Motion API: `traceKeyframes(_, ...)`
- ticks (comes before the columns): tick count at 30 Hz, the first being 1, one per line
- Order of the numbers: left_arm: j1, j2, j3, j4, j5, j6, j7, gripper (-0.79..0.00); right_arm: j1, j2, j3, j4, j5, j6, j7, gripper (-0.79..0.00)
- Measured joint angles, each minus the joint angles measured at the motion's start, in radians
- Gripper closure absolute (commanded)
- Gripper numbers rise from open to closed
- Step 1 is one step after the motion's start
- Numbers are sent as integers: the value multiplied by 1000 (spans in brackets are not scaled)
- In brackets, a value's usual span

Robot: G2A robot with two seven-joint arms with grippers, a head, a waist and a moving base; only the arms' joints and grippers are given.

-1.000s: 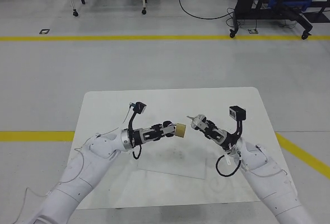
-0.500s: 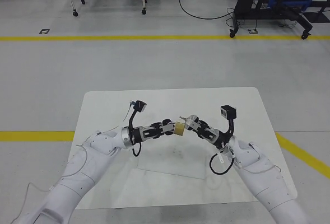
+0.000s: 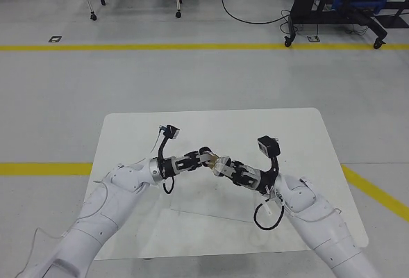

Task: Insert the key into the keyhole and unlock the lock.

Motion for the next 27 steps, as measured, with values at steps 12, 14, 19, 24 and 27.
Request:
traceKeyframes(12, -14, -40, -52, 159, -624, 346, -390, 0, -108, 26, 212, -180, -298, 0, -100, 0)
traceKeyframes(14, -45, -47, -34, 215, -622, 373, -399, 0, -136, 26, 240, -207, -390, 0, -148, 0)
traceKeyframes(19, -65, -49, -19, 237, -514, 361, -384, 0, -156, 25, 252, -210, -450, 1, -184, 0)
traceKeyframes(24, -64, -49, -19, 236, -517, 361, -385, 0, -155, 26, 252, -210, -448, 1, -183, 0)
traceKeyframes(27, -64, -49, -19, 236, -517, 361, -385, 0, -155, 26, 252, -210, -448, 1, -183, 0)
